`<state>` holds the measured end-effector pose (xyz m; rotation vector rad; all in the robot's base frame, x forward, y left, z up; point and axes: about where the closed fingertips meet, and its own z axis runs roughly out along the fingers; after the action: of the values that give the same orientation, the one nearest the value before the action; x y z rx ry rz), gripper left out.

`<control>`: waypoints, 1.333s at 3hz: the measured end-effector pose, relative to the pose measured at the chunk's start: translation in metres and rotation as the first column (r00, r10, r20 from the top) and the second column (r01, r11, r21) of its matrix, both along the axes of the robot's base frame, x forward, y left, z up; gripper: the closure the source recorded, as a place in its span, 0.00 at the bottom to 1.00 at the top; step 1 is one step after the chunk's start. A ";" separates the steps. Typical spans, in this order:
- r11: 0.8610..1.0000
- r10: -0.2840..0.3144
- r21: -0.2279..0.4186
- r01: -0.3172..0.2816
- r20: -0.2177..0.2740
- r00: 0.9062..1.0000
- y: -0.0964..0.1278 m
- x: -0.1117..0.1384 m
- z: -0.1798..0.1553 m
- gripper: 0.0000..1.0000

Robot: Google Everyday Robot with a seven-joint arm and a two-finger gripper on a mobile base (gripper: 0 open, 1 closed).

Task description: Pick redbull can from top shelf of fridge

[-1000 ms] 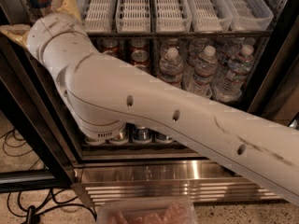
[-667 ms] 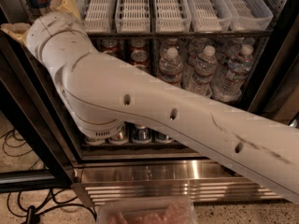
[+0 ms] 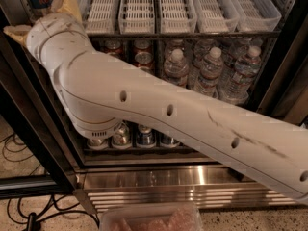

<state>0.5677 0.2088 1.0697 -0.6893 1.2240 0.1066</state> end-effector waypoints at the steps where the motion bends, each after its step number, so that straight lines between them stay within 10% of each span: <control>1: 1.000 -0.006 -0.005 0.006 -0.012 1.000 0.003 0.007 -0.003 0.30; 4: 1.000 -0.018 0.011 0.018 -0.020 1.000 0.006 0.019 0.001 0.48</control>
Offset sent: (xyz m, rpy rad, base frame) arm 0.0172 0.0030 -0.0002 -0.0007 0.0149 -0.0206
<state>0.5864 0.2148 1.0706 -0.6689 1.2473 0.1048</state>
